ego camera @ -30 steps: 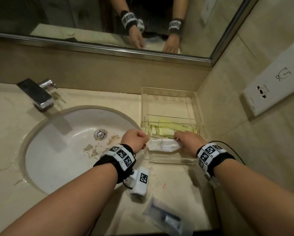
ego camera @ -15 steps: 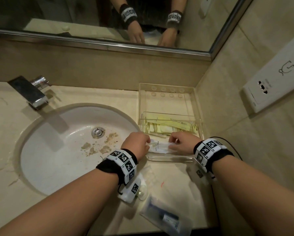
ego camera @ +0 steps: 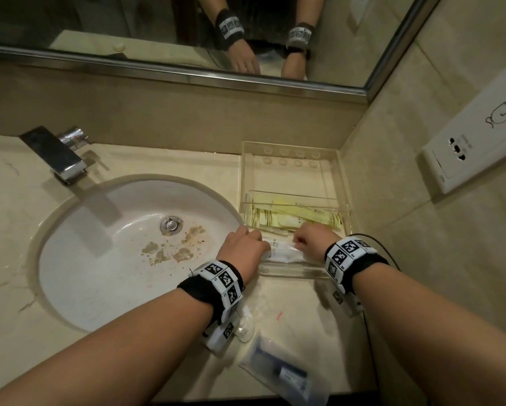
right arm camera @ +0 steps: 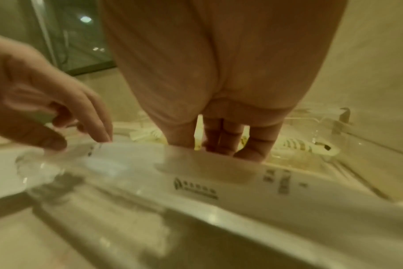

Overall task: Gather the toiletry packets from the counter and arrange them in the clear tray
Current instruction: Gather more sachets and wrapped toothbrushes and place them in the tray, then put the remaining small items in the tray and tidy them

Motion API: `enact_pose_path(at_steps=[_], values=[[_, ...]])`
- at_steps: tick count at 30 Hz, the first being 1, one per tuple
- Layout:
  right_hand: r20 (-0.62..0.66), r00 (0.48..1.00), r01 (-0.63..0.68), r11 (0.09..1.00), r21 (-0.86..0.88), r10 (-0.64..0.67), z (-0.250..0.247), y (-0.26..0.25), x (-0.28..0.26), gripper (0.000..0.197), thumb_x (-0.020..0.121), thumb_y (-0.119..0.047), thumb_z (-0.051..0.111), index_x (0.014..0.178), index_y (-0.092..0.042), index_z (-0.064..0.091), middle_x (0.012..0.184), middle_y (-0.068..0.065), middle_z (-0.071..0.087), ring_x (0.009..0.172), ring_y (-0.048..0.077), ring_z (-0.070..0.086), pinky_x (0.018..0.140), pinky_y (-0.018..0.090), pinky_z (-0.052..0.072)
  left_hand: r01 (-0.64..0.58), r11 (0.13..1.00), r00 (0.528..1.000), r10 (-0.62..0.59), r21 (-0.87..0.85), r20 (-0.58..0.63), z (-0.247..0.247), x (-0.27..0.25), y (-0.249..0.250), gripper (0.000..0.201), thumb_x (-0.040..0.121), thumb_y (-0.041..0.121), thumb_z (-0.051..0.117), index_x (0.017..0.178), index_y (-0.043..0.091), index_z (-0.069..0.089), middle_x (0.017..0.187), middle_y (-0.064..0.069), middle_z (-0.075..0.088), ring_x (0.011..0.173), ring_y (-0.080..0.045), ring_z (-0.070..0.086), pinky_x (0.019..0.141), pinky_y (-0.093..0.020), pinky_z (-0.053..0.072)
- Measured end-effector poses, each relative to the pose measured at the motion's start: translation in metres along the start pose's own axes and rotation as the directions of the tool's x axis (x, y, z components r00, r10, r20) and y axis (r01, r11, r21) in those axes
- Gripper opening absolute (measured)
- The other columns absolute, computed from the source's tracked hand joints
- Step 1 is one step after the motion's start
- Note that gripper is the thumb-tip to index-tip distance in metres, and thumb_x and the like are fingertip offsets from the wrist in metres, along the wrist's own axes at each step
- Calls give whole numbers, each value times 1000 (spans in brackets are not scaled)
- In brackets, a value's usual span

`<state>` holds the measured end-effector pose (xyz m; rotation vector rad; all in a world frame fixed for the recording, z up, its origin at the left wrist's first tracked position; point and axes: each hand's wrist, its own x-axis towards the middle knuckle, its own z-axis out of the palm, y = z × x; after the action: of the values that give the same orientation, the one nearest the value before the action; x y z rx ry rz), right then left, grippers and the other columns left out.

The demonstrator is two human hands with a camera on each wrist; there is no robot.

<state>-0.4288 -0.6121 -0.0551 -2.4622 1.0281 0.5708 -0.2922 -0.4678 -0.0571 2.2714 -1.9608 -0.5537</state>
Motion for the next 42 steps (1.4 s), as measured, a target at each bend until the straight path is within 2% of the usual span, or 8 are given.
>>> enact_pose_path(at_steps=[3, 6, 10, 25, 28, 34, 38, 42], values=[[-121, 993, 16, 999, 51, -10, 0, -5, -1, 9, 87, -12, 60, 95, -11, 64, 91, 2, 62, 82, 19, 57, 71, 26, 45, -19, 999, 1000, 19, 36, 15, 1, -1, 2, 39, 89, 1, 55, 121, 20, 65, 117, -1, 58, 110, -27, 41, 90, -36, 38], [-245, 969, 25, 982, 186, 21, 0, -6, -3, 5, 82, -14, 63, 86, -13, 66, 85, 1, 64, 78, 19, 58, 68, 27, 49, 5, 999, 999, -6, 43, 32, 1, -2, 3, 31, 92, 8, 55, 118, 21, 67, 112, -1, 54, 107, -27, 39, 89, -35, 36], [-105, 994, 1, 992, 128, 13, 6, -10, -5, 8, 84, -17, 69, 89, -11, 70, 88, 2, 66, 83, 18, 60, 75, 27, 50, 2, 998, 998, -6, 62, 56, 1, 1, 4, 34, 92, 10, 53, 118, 25, 68, 110, -1, 52, 108, -27, 37, 89, -37, 34], [-238, 967, -32, 968, 248, 93, 22, -12, -72, 7, 85, -24, 66, 86, -18, 63, 83, -3, 63, 77, 15, 59, 72, 28, 51, -17, 999, 999, 16, -44, -28, -3, -11, 1, 34, 93, 24, 48, 126, 21, 57, 125, -5, 54, 117, -26, 43, 98, -40, 36], [-156, 983, -44, 954, 296, 94, 33, -20, -93, 12, 80, -25, 73, 84, -20, 63, 82, -4, 64, 77, 14, 61, 71, 26, 51, -51, 998, 998, 51, -24, -35, -3, -18, 5, 34, 93, 27, 48, 125, 22, 57, 123, -4, 56, 115, -27, 45, 96, -39, 38], [227, 972, -88, 989, 119, 59, 74, -46, -132, 47, 64, -40, 84, 99, -20, 60, 89, -4, 61, 82, 18, 58, 73, 32, 49, -113, 993, 994, 113, -25, 10, -2, -36, 7, 35, 93, 31, 46, 125, 21, 57, 121, -5, 59, 113, -28, 47, 93, -39, 39], [248, 957, -166, 985, 43, 151, 102, -57, -139, 58, 62, -41, 85, 106, -21, 52, 95, -1, 60, 88, 23, 58, 75, 33, 48, -143, 990, 988, 143, -13, 60, -4, -47, 4, 34, 93, 30, 45, 123, 20, 58, 120, -7, 59, 112, -29, 48, 92, -40, 41], [229, 956, -205, 976, 68, 185, 108, -65, -142, 35, 67, -33, 83, 81, -18, 54, 86, 4, 60, 80, 24, 56, 69, 33, 45, -171, 985, 979, 174, -35, 104, -6, -54, 0, 34, 92, 30, 47, 121, 19, 59, 120, -7, 61, 111, -30, 52, 91, -40, 45]])
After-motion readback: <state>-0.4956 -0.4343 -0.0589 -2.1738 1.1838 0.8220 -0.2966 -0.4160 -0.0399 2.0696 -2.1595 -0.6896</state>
